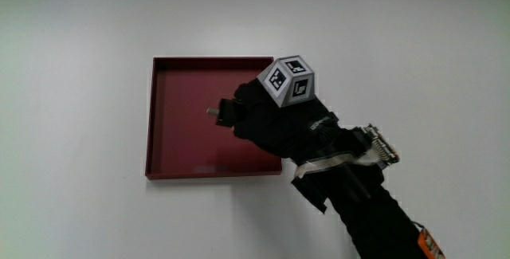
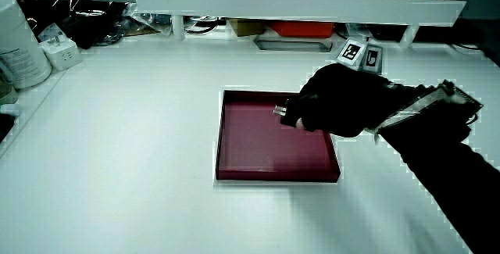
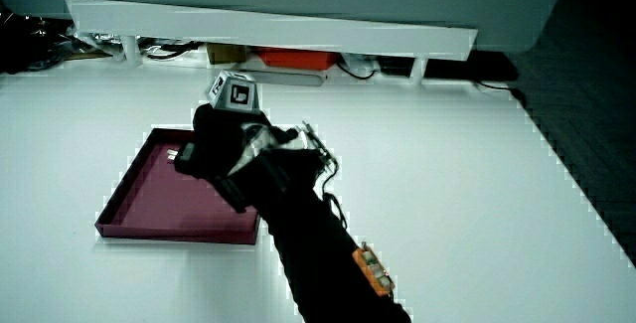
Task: Place charger into plate
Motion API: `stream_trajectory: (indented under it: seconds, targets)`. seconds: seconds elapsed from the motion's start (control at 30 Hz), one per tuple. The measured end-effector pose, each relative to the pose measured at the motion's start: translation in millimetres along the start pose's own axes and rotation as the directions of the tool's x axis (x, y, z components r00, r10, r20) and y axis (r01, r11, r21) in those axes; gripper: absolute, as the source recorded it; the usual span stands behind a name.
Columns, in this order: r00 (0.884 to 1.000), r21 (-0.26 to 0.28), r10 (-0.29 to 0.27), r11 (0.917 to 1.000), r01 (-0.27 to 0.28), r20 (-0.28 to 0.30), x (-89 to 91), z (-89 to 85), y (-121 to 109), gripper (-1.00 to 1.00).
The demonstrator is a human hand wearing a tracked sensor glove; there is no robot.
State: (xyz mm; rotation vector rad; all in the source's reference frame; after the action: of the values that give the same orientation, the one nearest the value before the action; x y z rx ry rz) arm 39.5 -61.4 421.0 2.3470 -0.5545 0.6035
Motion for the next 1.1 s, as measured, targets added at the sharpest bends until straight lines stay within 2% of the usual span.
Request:
stream_trajectory:
  seconds: [0.1, 0.17, 0.2, 0.27, 0.37, 0.5, 0.57, 0.6, 0.67, 0.77, 0.8, 0.9, 0.93, 1.1]
  targets:
    - [1.0, -0.017, -0.004, 0.9998, 0.004, 0.003, -2.2, -14.2, 8.8, 0.0]
    - [1.0, -0.052, -0.005, 0.9986, 0.005, 0.008, -2.0, -24.7, 15.9, 0.0]
    - [0.999, -0.054, -0.03, 0.9981, 0.031, 0.019, 0.8, -30.7, 20.9, 0.0]
    - [0.999, -0.102, -0.036, 0.9941, 0.035, -0.008, 2.4, -38.5, 27.8, 0.0]
    - [0.998, -0.121, -0.069, 0.9903, 0.069, 0.0, 8.3, -50.9, 35.5, 0.0]
    - [0.997, -0.148, -0.08, 0.9857, 0.08, 0.006, 13.4, -65.5, 42.3, 0.0]
    - [0.996, -0.175, -0.088, 0.9806, 0.089, 0.013, 16.1, -73.3, 45.6, 0.0]
    - [0.996, -0.164, -0.089, 0.9822, 0.092, 0.027, 15.7, -74.9, 46.3, 0.0]
    - [0.994, -0.181, -0.102, 0.9778, 0.106, 0.033, 18.4, -81.3, 48.7, 0.0]
    - [0.994, -0.168, -0.104, 0.9798, 0.109, 0.038, 18.8, -81.4, 47.7, 0.0]
    - [0.995, -0.18, -0.095, 0.9787, 0.098, 0.028, 18.7, -82.2, 48.2, 0.0]
    - [0.993, -0.196, -0.111, 0.9736, 0.118, 0.045, 20.2, -85.2, 49.4, 0.0]
    - [0.993, -0.187, -0.11, 0.9755, 0.117, 0.043, 19.8, -83.9, 48.2, 0.0]
    - [0.993, -0.196, -0.108, 0.974, 0.114, 0.038, 22.2, -85.4, 48.8, 0.0]
